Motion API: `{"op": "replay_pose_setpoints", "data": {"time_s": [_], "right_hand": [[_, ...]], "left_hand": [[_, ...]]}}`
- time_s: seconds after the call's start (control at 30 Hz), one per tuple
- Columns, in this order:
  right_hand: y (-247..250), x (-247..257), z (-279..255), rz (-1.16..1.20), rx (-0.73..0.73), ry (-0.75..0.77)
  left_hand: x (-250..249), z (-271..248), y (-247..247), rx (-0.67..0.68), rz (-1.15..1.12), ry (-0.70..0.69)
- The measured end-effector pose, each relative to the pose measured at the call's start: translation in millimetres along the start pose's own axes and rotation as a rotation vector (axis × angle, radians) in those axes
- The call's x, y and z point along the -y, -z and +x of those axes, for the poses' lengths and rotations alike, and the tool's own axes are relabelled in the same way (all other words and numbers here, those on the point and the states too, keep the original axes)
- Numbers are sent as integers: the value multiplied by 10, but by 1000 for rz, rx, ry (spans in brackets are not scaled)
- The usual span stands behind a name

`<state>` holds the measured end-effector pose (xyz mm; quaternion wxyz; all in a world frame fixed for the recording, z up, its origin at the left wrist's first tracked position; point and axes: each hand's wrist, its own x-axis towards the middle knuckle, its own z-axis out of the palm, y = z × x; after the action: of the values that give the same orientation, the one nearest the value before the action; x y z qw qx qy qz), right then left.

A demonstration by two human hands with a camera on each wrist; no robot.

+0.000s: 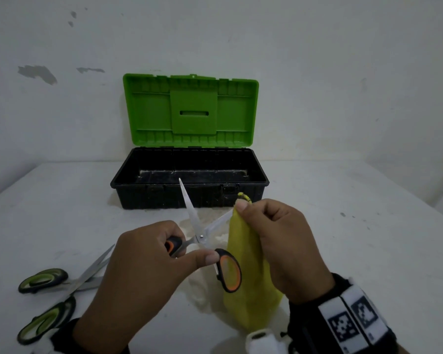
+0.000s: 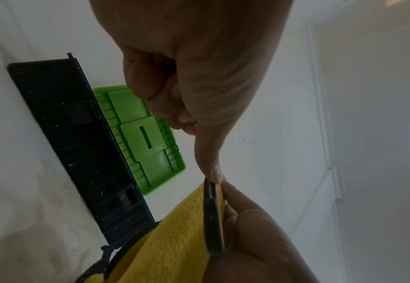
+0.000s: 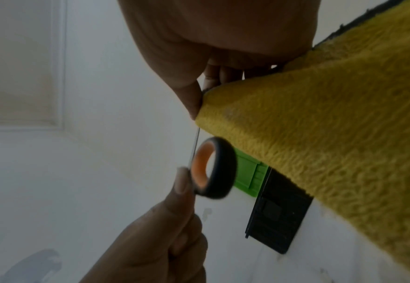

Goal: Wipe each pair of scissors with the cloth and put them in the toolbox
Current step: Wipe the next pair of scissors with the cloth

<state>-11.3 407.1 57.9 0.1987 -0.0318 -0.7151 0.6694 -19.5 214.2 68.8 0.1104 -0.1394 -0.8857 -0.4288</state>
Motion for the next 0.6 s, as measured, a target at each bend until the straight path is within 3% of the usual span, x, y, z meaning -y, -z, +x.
{"op": "replay_pose_setpoints", "data": {"time_s": [0.17, 0.4, 0.6], "right_hand": [[-29, -20, -96, -14, 102, -7], [173, 41, 169, 47, -37, -89], [161, 106, -5, -112, 115, -2]], "left_hand": [[-53, 1, 19, 52, 38, 38], [-42, -6, -39, 3, 5, 57], [-64, 20, -86, -102, 184, -13]]}}
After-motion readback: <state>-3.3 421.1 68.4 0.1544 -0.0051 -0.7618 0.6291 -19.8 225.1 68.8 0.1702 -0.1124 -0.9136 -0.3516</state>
